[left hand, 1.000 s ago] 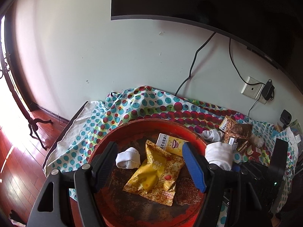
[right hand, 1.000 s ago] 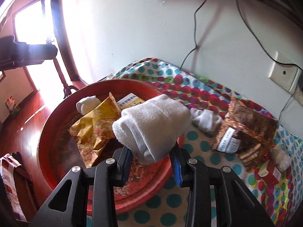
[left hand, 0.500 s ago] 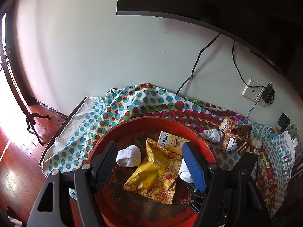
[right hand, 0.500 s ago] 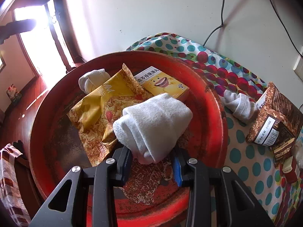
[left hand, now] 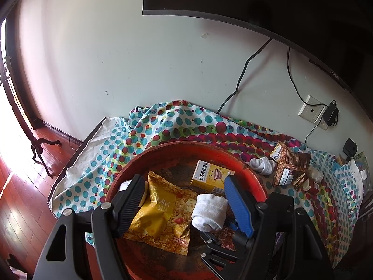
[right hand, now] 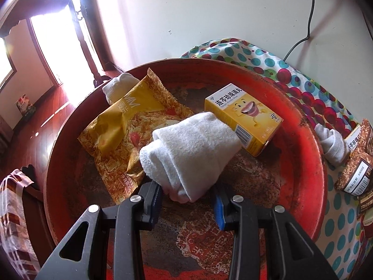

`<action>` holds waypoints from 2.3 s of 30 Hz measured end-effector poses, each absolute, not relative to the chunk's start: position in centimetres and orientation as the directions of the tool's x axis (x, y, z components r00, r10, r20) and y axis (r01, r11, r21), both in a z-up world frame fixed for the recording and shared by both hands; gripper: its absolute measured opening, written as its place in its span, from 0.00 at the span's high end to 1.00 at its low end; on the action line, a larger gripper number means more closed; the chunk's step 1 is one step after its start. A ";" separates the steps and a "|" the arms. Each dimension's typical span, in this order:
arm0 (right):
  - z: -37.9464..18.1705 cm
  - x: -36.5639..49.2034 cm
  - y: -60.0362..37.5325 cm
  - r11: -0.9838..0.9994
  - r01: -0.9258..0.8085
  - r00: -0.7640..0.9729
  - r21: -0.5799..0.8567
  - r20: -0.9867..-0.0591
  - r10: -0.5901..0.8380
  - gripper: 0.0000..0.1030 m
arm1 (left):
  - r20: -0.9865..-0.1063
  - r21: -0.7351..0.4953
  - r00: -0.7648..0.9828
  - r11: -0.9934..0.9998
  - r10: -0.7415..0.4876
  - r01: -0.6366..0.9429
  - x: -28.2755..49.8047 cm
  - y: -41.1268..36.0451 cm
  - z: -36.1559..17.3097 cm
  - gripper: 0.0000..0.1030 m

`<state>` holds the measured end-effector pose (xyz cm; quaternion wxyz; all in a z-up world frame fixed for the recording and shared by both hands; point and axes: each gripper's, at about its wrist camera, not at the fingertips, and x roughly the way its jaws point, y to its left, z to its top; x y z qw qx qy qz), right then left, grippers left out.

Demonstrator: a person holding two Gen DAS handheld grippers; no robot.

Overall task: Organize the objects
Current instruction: 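Open the right gripper to drop the white towel into the tray, then close the right gripper on the red barcode box while the left gripper reaches the brown chip bag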

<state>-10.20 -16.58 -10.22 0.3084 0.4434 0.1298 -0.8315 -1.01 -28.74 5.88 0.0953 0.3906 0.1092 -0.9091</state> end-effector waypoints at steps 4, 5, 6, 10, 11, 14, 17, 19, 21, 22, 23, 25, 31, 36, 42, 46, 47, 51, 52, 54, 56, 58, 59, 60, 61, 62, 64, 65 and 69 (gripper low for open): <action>-10.0 -9.9 -16.4 -0.774 0.630 -0.422 0.061 -0.810 -0.408 0.48 | -0.732 -0.122 -0.675 -0.958 -0.089 0.259 -1.0 -28.7 5.9 0.29; -9.7 -9.7 -16.2 -0.779 0.625 -0.437 0.053 -0.804 -0.404 0.32 | -0.733 -0.120 -0.674 -0.958 -0.091 0.260 -1.0 -28.7 5.8 0.29; -9.3 -9.4 -15.9 -0.780 0.624 -0.453 0.045 -0.792 -0.408 0.25 | -0.734 -0.117 -0.672 -0.958 -0.093 0.261 -1.1 -28.6 5.8 0.29; -7.2 -8.2 -14.0 -0.781 0.624 -0.511 0.019 -0.747 -0.426 0.24 | -0.742 -0.103 -0.663 -0.961 -0.098 0.258 -1.4 -28.0 5.5 0.29; -6.8 -8.1 -13.2 -0.783 0.621 -0.519 0.020 -0.739 -0.430 0.24 | -0.744 -0.097 -0.661 -0.963 -0.099 0.253 -1.5 -27.8 5.4 0.29; -5.7 -7.4 -10.0 -0.805 0.593 -0.574 -0.007 -0.705 -0.417 0.23 | -0.747 -0.074 -0.657 -0.969 -0.103 0.236 -1.9 -26.9 5.3 0.29; -5.3 -7.6 -5.9 -0.840 0.542 -0.622 -0.024 -0.684 -0.382 0.21 | -0.749 -0.051 -0.654 -0.976 -0.102 0.210 -2.3 -25.5 5.2 0.29; -5.2 -8.2 -2.7 -0.872 0.488 -0.645 -0.025 -0.683 -0.342 0.21 | -0.753 -0.029 -0.650 -0.982 -0.103 0.189 -2.6 -24.4 5.1 0.29; -5.4 -8.7 0.9 -0.907 0.421 -0.668 -0.020 -0.684 -0.295 0.20 | -0.757 -0.002 -0.644 -0.986 -0.106 0.165 -3.1 -23.1 4.9 0.29; -5.5 -9.0 2.6 -0.923 0.384 -0.678 -0.016 -0.683 -0.271 0.20 | -0.759 0.011 -0.642 -0.989 -0.106 0.151 -3.3 -22.4 4.8 0.29; -5.7 -9.3 4.4 -0.938 0.347 -0.688 -0.010 -0.683 -0.247 0.20 | -0.761 0.023 -0.641 -0.991 -0.105 0.135 -3.4 -21.7 4.6 0.29; -6.2 -9.8 7.7 -0.961 0.277 -0.696 0.005 -0.688 -0.204 0.20 | -0.761 0.042 -0.641 -0.994 -0.100 0.104 -3.7 -20.4 4.5 0.29; -8.2 -11.3 14.9 -0.991 0.131 -0.688 0.006 -0.719 -0.095 0.19 | -0.772 0.089 -0.629 -0.995 -0.093 0.038 -4.4 -17.4 3.6 0.29; -10.3 -13.1 17.4 -0.996 0.067 -0.656 0.050 -0.750 -0.082 0.17 | -0.786 0.105 -0.612 -0.994 -0.089 0.011 -5.0 -16.2 2.5 0.29; -11.5 -14.9 17.6 -0.997 0.058 -0.633 0.059 -0.770 -0.083 0.17 | -0.803 0.094 -0.593 -0.995 -0.063 -0.022 -6.0 -14.9 1.0 0.29; -11.7 -15.6 17.3 -0.995 0.067 -0.628 0.069 -0.772 -0.096 0.17 | -0.818 0.082 -0.573 -0.995 -0.037 -0.051 -6.8 -13.5 -0.4 0.29; -11.8 -15.7 17.2 -0.995 0.069 -0.629 0.069 -0.772 -0.097 0.17 | -0.822 0.078 -0.568 -0.995 -0.032 -0.058 -7.1 -13.0 -0.7 0.29; -12.1 -16.0 17.1 -0.994 0.082 -0.626 0.072 -0.772 -0.108 0.17 | -0.833 0.081 -0.554 -0.991 -0.006 -0.110 -7.7 -10.6 -2.1 0.29; -12.2 -16.1 17.1 -0.994 0.084 -0.623 0.076 -0.774 -0.112 0.17 | -0.830 0.095 -0.558 -0.988 -0.012 -0.119 -7.8 -10.0 -2.4 0.29; -12.3 -16.4 17.3 -0.992 0.086 -0.616 0.095 -0.777 -0.128 0.17 | -0.823 0.118 -0.567 -0.984 -0.022 -0.134 -7.9 -9.0 -2.9 0.29; -12.4 -16.6 17.3 -0.990 0.090 -0.609 0.106 -0.781 -0.139 0.19 | -0.816 0.115 -0.578 -0.983 -0.011 -0.143 -8.1 -8.3 -3.4 0.29; -12.3 -16.5 17.3 -0.992 0.083 -0.616 0.097 -0.777 -0.128 0.36 | -0.820 0.088 -0.572 -0.984 0.016 -0.153 -8.5 -8.0 -4.2 0.29; -12.2 -16.4 17.3 -0.991 0.088 -0.617 0.100 -0.776 -0.134 0.36 | -0.823 0.074 -0.567 -0.984 0.031 -0.160 -8.7 -7.9 -4.6 0.29; -12.2 -16.3 17.4 -0.991 0.092 -0.614 0.102 -0.777 -0.137 0.36 | -0.826 0.061 -0.561 -0.984 0.046 -0.170 -8.9 -7.8 -5.0 0.29; -12.1 -16.1 17.4 -0.991 0.097 -0.614 0.097 -0.777 -0.136 0.36 | -0.830 0.051 -0.555 -0.983 0.057 -0.178 -9.1 -7.6 -5.4 0.29; -12.1 -15.8 17.2 -0.990 0.109 -0.612 0.087 -0.779 -0.136 0.37 | -0.835 0.046 -0.546 -0.982 0.063 -0.184 -9.3 -7.5 -5.7 0.29; -12.1 -15.0 17.5 -0.988 0.129 -0.609 0.085 -0.779 -0.147 0.37 | -0.837 0.034 -0.540 -0.976 0.090 -0.215 -9.6 -7.1 -6.0 0.29; -12.0 -14.6 17.7 -0.987 0.136 -0.608 0.089 -0.779 -0.154 0.36 | -0.832 0.023 -0.543 -0.970 0.115 -0.240 -9.7 -6.9 -5.9 0.29; -12.0 -14.0 18.6 -0.984 0.148 -0.604 0.104 -0.778 -0.173 0.36 | -0.809 0.047 -0.559 -0.927 0.183 -0.371 -10.7 -5.3 -5.0 0.29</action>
